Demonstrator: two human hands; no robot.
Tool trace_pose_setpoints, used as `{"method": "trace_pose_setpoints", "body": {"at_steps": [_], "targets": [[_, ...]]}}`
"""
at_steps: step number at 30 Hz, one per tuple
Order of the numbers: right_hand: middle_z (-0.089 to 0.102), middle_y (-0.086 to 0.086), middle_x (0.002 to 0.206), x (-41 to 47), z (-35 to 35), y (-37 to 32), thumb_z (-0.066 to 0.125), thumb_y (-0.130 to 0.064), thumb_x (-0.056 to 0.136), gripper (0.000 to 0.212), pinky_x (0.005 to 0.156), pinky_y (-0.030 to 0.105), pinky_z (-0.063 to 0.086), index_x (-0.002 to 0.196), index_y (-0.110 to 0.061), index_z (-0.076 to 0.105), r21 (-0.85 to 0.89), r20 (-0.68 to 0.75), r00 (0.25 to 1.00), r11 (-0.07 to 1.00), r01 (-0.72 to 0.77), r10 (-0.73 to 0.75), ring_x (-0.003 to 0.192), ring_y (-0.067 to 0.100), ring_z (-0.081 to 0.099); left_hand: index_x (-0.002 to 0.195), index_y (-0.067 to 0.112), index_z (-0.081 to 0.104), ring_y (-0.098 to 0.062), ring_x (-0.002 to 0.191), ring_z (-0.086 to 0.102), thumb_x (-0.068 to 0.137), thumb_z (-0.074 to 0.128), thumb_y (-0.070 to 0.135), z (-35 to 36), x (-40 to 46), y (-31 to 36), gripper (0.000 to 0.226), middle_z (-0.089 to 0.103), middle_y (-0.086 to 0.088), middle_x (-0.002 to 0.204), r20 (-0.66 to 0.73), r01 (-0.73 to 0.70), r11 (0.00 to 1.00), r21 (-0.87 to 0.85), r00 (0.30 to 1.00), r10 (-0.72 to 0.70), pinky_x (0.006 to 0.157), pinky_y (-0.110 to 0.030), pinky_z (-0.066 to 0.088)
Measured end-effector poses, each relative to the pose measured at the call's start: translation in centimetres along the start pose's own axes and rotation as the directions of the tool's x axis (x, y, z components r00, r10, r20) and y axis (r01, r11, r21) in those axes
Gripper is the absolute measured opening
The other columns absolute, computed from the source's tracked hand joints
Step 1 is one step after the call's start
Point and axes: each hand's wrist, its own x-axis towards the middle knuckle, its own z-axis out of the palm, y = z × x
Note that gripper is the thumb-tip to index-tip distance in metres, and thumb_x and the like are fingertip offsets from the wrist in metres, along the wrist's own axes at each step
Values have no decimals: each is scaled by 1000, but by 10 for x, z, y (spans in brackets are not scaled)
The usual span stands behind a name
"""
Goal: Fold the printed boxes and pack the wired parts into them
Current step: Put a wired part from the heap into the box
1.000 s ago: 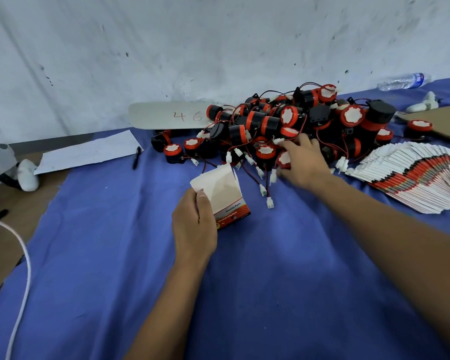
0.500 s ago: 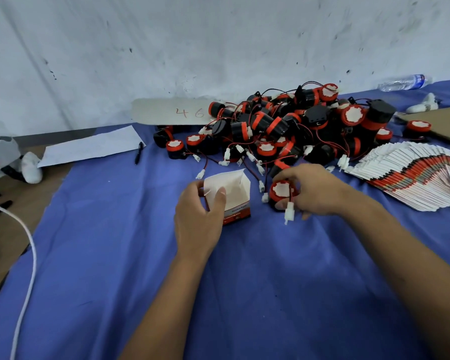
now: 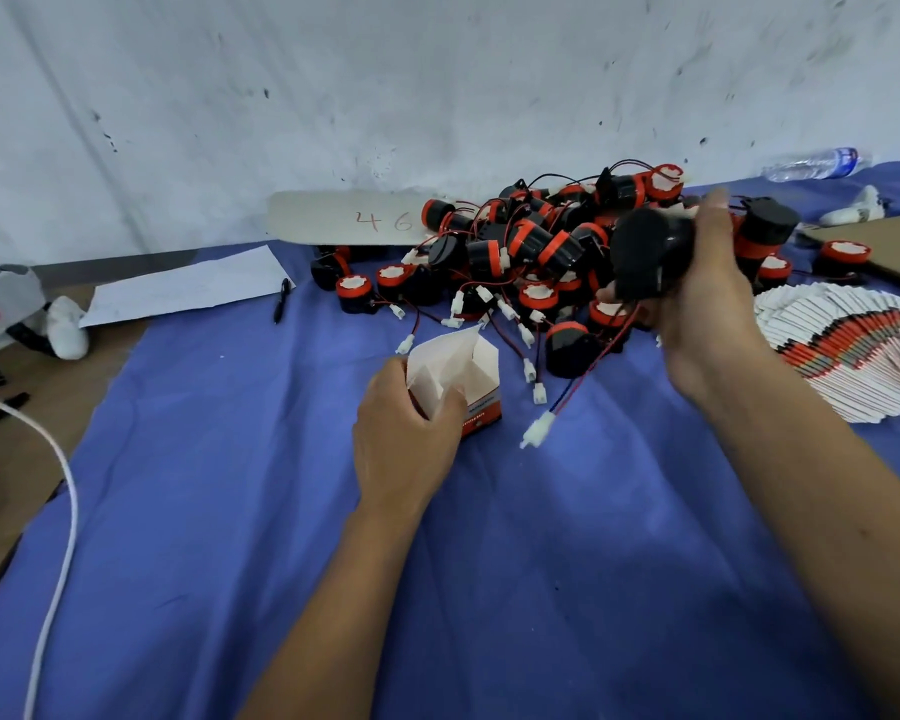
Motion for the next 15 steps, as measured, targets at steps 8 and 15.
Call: {"method": "trace_pose_setpoints", "body": {"at_steps": [8, 15], "targets": [[67, -14, 101, 1, -3, -18, 52, -87, 76, 70, 98, 50, 44, 105, -26, 69, -751, 180, 787, 434, 497, -590, 115, 28, 58, 85, 23, 51, -19, 78, 55, 90, 62, 30, -1, 3, -6, 13, 57, 6, 84, -15, 17, 1000, 7, 1000, -17, 64, -33, 42], [75, 14, 99, -36, 30, -7, 59, -36, 98, 35, 68, 46, 60, 110, -3, 60, -101, 458, 775, 840, 532, -436, 85, 28, 73, 102, 16, 64, -20, 90, 60, 96, 63, 26, -1, 3, -5, 11, 65, 3, 98, 10, 23, 999, -35, 1000, -23, 73, -32, 47]]}}
